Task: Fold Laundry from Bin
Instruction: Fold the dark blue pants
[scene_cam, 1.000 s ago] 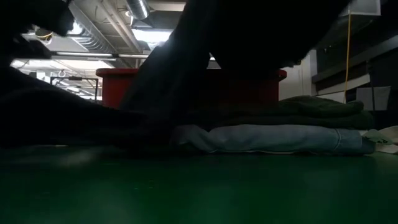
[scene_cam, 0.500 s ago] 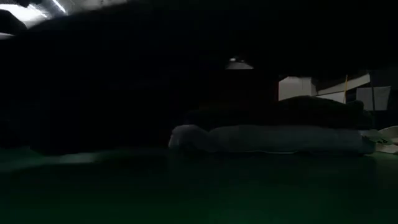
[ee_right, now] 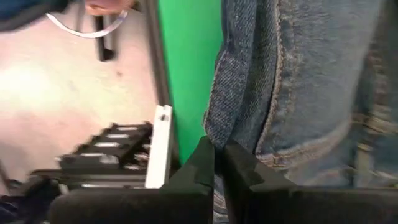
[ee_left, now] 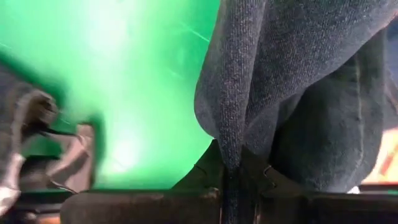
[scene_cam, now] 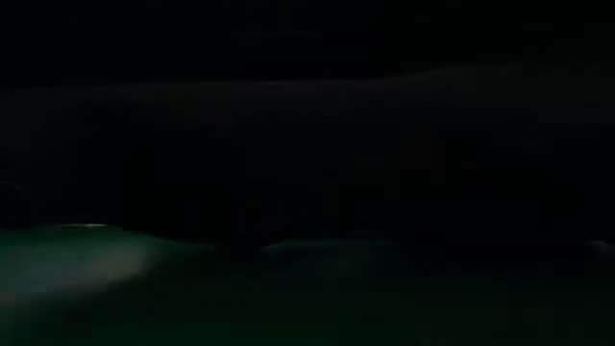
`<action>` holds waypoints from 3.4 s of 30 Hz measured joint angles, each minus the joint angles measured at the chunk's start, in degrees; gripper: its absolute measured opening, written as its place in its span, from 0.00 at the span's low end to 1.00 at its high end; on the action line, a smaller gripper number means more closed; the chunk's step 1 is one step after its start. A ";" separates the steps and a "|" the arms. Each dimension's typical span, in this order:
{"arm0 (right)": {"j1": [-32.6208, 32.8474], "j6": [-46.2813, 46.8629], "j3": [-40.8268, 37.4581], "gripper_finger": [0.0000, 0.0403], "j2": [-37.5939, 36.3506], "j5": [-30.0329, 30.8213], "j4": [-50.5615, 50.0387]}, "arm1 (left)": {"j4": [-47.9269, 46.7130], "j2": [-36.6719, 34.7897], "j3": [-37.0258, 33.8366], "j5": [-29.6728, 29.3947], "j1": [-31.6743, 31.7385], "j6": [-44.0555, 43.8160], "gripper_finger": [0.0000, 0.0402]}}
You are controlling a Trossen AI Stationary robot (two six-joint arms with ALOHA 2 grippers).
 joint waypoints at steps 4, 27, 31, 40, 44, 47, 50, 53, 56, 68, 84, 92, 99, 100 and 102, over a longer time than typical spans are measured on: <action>0.17 0.58 -2.41 0.02 0.00 0.00 5.92 | 0.10 0.01 0.00 1.92 -0.11 -0.10 0.02; 0.15 2.56 -7.91 0.27 0.00 0.33 13.73 | 0.36 0.01 -0.03 -0.39 -0.50 -0.20 0.32; 0.15 1.92 -7.91 0.38 0.00 0.37 13.11 | 1.39 0.01 -0.05 -3.46 -0.50 1.51 0.39; 0.15 0.46 -7.91 0.44 0.00 0.41 10.46 | 6.26 0.03 -0.08 -15.95 -0.48 11.85 0.41; 0.11 -0.52 -7.91 0.44 0.00 0.44 5.64 | 10.44 0.03 -0.08 -23.77 -0.33 17.10 0.40; -1.06 -0.94 -7.91 0.44 -0.15 0.09 0.44 | 12.87 0.03 -0.08 -26.08 1.06 19.08 0.40; -3.05 -2.08 -7.84 0.44 -1.45 0.65 -6.04 | 14.25 0.05 -0.08 -26.19 3.58 19.98 0.40; -5.55 -6.31 -7.73 0.45 -3.10 4.75 -12.03 | 15.14 0.05 -0.08 -26.18 6.87 20.11 0.38; -8.35 -10.44 -8.07 0.45 -4.85 9.95 -14.78 | 15.50 0.05 -0.08 -26.07 10.39 21.65 0.36; -19.95 -25.56 -8.87 0.45 -7.91 22.79 -14.49 | 18.25 0.27 -0.10 -29.11 22.48 35.88 0.32; -26.07 -31.19 -8.87 0.45 -7.85 22.51 -10.94 | 9.57 -2.59 -0.10 -30.28 30.33 32.99 0.32; -26.12 -31.19 -8.87 0.45 -7.85 24.48 -9.70 | -12.65 -6.51 -0.10 -30.21 38.13 19.66 0.32; -26.10 -31.19 -8.87 0.45 -7.82 25.51 -8.55 | -23.58 -6.84 -0.10 -32.17 42.60 12.39 0.32; -26.10 -31.20 -8.87 0.45 -7.82 25.51 -8.28 | -23.84 -6.84 -0.10 -32.21 43.16 12.11 0.32; -26.10 -31.20 -8.87 0.45 -7.82 25.51 -8.00 | -23.65 -6.84 -0.10 -32.22 44.20 11.98 0.32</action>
